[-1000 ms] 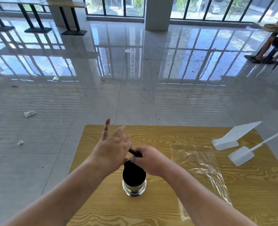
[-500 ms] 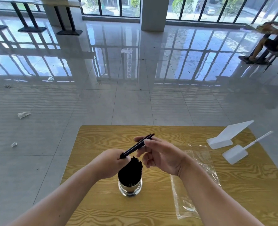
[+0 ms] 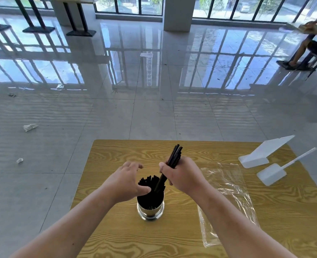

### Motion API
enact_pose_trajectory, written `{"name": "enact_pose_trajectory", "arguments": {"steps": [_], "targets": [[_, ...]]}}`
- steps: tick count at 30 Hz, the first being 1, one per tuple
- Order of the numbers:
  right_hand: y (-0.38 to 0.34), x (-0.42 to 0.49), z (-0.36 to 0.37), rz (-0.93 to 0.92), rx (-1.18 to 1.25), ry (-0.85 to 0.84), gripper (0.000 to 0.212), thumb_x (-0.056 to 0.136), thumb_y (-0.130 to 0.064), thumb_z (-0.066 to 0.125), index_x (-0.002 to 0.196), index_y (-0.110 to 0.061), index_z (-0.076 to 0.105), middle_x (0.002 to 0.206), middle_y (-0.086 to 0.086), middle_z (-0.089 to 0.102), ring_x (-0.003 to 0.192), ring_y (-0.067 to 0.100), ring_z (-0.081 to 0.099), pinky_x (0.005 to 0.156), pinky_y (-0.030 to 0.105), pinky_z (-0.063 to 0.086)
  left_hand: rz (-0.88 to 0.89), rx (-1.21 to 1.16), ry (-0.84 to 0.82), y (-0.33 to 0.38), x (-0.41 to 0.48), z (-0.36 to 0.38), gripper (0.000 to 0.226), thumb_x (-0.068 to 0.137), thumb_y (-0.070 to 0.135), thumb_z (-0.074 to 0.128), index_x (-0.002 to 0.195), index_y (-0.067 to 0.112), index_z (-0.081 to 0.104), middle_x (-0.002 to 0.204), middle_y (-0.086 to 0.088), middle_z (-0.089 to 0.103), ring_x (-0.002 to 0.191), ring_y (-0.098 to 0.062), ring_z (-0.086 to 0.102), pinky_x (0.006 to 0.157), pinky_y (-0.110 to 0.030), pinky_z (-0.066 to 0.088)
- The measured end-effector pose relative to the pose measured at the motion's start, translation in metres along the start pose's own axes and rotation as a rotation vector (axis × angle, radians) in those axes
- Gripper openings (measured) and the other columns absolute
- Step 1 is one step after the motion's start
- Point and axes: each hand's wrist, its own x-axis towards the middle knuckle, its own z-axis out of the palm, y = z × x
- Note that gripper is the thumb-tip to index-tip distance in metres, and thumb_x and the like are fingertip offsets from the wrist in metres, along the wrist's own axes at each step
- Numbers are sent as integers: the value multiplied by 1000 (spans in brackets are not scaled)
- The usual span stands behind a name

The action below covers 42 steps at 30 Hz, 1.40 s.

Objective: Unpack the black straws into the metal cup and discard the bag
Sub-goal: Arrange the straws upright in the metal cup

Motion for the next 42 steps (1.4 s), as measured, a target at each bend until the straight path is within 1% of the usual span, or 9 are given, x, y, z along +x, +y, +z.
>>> {"name": "enact_pose_trajectory", "arguments": {"steps": [5, 9, 15, 19, 22, 24, 32, 35, 42], "targets": [[16, -1, 27, 115, -26, -174, 34, 95, -43, 67, 84, -12, 74, 74, 6, 75, 62, 11, 63, 70, 47, 61, -76, 25, -42, -17, 2, 23, 99, 75, 65, 78, 158, 33, 35, 160, 6, 41, 136, -14, 52, 104, -32, 51], [34, -3, 40, 110, -155, -252, 24, 90, -54, 68, 102, -35, 75, 82, -12, 75, 71, 1, 69, 61, 23, 56, -99, 9, -40, -24, 8, 36, 102, 73, 68, 79, 158, 32, 36, 158, 6, 44, 133, -14, 55, 103, -33, 53], [58, 3, 44, 127, -140, -55, 42, 91, -58, 66, 128, -41, 56, 79, -5, 66, 61, 4, 56, 55, 25, 48, -93, -16, -39, -26, 18, 46, 83, 77, 66, 78, 147, 33, 51, 145, 10, 56, 122, -11, 59, 100, -31, 52], [65, 2, 56, 216, -122, -175, 64, 89, -61, 69, 145, -40, 47, 90, -7, 67, 74, 5, 64, 61, 24, 50, -73, -30, 10, -21, 23, 47, 54, 84, 61, 73, 128, 31, 63, 129, 11, 62, 111, -9, 62, 92, -29, 54], [64, 4, 65, 181, -99, -206, 45, 92, -49, 70, 134, -35, 59, 102, -13, 71, 91, 4, 69, 78, 30, 62, -40, -83, 19, -16, 27, 46, 29, 87, 56, 71, 109, 38, 68, 110, 15, 66, 98, -7, 64, 80, -27, 54], [63, 7, 69, 164, -98, -182, 30, 95, -40, 68, 125, -33, 65, 101, -14, 72, 91, 5, 69, 79, 30, 62, -23, -99, 15, -13, 28, 45, 17, 88, 51, 71, 101, 40, 67, 102, 16, 68, 91, -5, 65, 73, -24, 52], [64, 10, 61, 149, -80, -133, 6, 98, -35, 69, 102, -33, 74, 85, -9, 76, 80, 8, 72, 75, 36, 64, -31, -47, 32, -13, 29, 41, 15, 88, 53, 70, 94, 40, 74, 83, 20, 72, 76, 2, 68, 67, -26, 60], [64, 12, 58, 138, -98, -124, 8, 97, -38, 70, 101, -33, 74, 82, -11, 76, 76, 6, 72, 73, 37, 64, -29, -26, 47, -13, 27, 35, 17, 88, 56, 70, 95, 41, 75, 82, 21, 72, 76, 2, 67, 67, -27, 60], [60, 14, 54, 119, -137, -108, 43, 96, -47, 71, 136, -35, 62, 82, -4, 71, 66, 6, 63, 63, 31, 57, 38, 43, 102, 0, 26, 9, 23, 87, 55, 73, 100, 37, 78, 83, 20, 69, 78, 1, 63, 63, -22, 51]]}}
